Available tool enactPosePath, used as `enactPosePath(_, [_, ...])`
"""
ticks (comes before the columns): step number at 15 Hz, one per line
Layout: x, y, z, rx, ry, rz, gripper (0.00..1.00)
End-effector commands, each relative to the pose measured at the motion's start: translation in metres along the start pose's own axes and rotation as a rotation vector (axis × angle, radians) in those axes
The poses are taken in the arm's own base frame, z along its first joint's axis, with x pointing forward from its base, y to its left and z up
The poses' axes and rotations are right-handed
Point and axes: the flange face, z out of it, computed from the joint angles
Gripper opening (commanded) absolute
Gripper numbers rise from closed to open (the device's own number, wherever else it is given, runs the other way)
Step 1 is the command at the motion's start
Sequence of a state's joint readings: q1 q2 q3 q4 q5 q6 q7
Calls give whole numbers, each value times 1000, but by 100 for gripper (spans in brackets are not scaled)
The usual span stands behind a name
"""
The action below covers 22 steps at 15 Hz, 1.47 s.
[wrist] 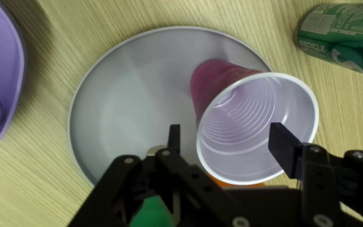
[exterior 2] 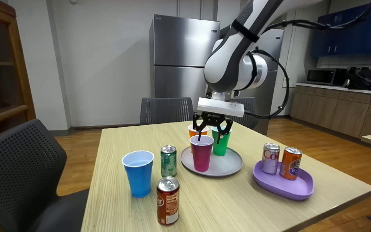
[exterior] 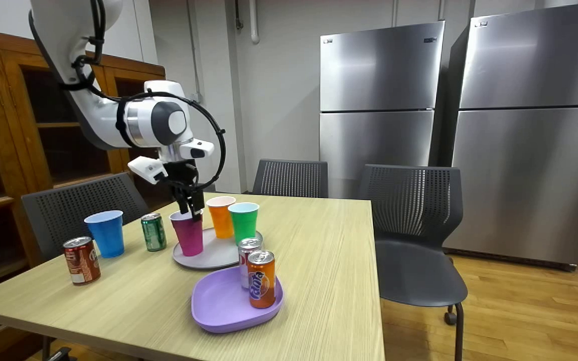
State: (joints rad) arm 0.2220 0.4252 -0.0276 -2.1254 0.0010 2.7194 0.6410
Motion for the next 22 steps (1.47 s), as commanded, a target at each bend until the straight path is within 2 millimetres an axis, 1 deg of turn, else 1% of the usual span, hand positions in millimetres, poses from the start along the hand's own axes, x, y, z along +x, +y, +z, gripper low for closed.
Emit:
enactPosePath(1, [-5,-4,-22,7,27,17,100])
enactPosePath(4, [-9,-7,-38,10,50,21,100])
enactPosePath(9, [-17,-14,-78,8,114,12,100])
enactPosePath(13, [-27,-28,-105,9,156,-23,100])
enactPosePath(15, [-33,-40,-112,11,164,-52,100])
enactPosePath(18, [-44,-57,-117,11,155,-102,100])
enactPosePath(22, [-62,-81,-113,5,125,-158,100])
